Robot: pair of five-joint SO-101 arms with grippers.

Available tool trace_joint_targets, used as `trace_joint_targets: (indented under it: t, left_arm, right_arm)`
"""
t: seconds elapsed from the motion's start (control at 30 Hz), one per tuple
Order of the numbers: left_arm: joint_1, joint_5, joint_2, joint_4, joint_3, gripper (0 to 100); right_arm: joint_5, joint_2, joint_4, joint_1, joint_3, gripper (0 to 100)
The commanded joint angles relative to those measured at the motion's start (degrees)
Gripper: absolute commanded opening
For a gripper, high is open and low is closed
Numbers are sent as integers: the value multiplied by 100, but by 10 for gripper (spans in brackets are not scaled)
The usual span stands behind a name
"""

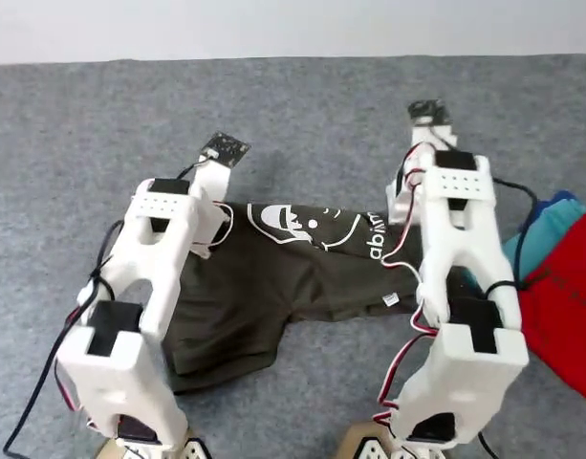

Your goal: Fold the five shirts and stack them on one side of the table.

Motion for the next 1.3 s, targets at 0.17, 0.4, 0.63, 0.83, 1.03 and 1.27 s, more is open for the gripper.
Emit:
trace_joint_targets:
  t: [0.17, 0.4, 0.63, 0.83, 1.03, 1.27]
  left_arm:
    - [35, 44, 229, 264, -558, 6]
    - [35, 44, 255, 273, -558, 6]
    - [176, -176, 255, 273, -541, 6]
    - [176, -193, 255, 273, -532, 6]
    - [176, -193, 255, 273, -532, 6]
    - [176, -193, 255, 273, -523, 6]
  right_arm:
    - [-53, 646, -48, 215, -1204, 136]
    - [-62, 1279, 374, 145, -1793, 137]
    - [-62, 1385, 382, 171, -1811, 137]
    - [-62, 1182, 620, 259, -1811, 137]
    - [-62, 1165, 743, 259, -1811, 136]
    - [-62, 1209, 725, 259, -1811, 134]
